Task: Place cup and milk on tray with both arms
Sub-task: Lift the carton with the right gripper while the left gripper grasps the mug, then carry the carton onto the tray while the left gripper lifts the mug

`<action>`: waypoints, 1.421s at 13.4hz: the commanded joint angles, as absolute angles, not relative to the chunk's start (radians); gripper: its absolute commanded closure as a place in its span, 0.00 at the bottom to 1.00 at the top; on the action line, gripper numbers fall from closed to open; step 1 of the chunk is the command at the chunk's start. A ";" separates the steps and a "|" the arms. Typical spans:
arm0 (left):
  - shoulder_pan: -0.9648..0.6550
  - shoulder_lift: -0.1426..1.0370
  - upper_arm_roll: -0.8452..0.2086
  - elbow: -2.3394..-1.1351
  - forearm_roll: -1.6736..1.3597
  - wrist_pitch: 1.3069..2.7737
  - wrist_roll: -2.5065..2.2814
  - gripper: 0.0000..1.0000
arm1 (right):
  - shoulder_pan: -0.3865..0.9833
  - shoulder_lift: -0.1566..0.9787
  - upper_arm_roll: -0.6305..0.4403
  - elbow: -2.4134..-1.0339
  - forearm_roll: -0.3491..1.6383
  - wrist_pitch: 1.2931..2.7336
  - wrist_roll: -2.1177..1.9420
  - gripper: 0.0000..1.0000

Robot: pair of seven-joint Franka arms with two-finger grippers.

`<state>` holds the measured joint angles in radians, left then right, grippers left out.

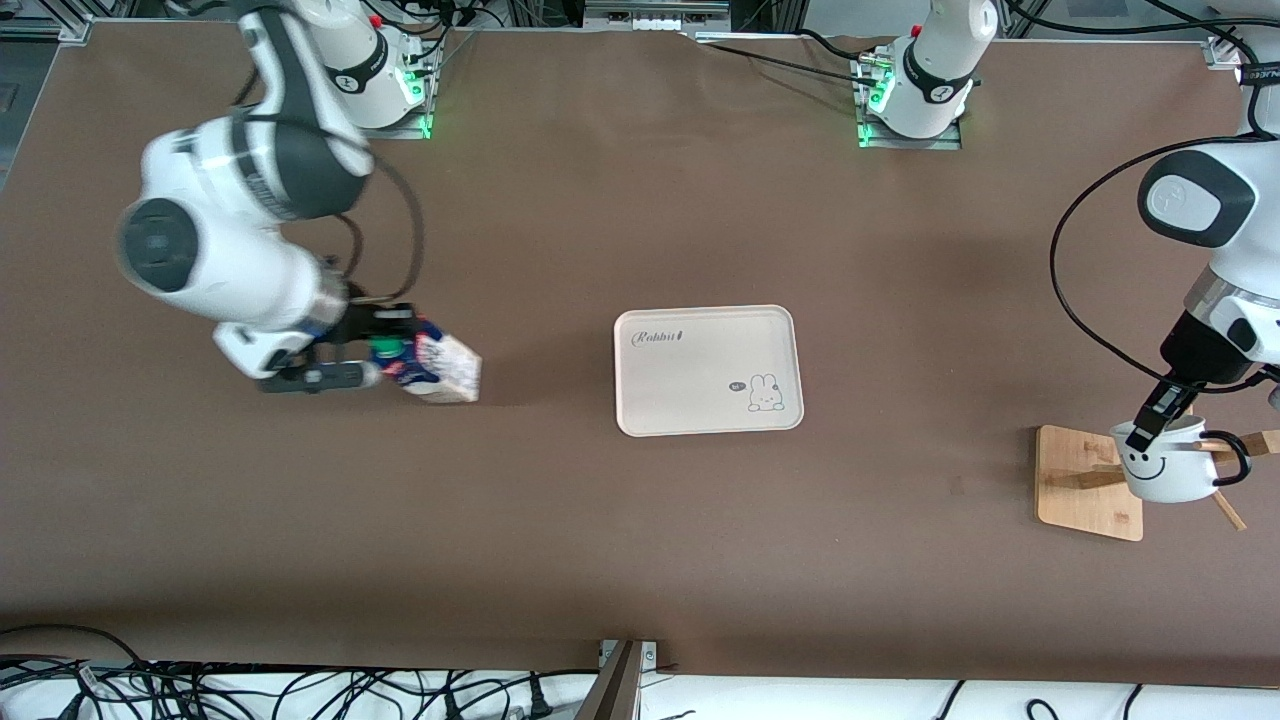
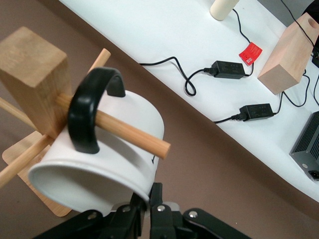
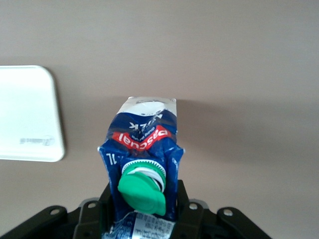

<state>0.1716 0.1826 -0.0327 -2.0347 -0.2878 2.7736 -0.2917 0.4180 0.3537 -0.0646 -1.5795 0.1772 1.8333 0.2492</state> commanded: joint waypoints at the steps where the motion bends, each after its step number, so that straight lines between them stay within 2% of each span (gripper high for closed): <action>1: 0.178 0.195 -0.040 -2.008 -0.307 2.772 -0.273 0.99 | 0.567 0.487 -0.077 -1.403 0.190 1.799 0.410 0.51; 6: 0.167 0.172 -0.051 -2.008 -0.301 2.751 -0.272 1.00 | 0.781 0.676 -0.078 -1.178 0.186 1.831 0.603 0.51; 8: 0.167 0.150 -0.072 -2.008 -0.301 2.699 -0.272 1.00 | 0.825 0.702 -0.083 -1.170 0.173 1.850 0.626 0.51; 15: 0.169 0.060 -0.172 -2.002 -0.134 2.550 -0.250 1.00 | 0.830 0.735 -0.081 -1.173 0.095 1.847 0.621 0.51; 19: 0.169 0.025 -0.207 -1.898 -0.106 2.247 -0.241 1.00 | 0.830 0.736 -0.081 -1.177 0.095 1.851 0.626 0.50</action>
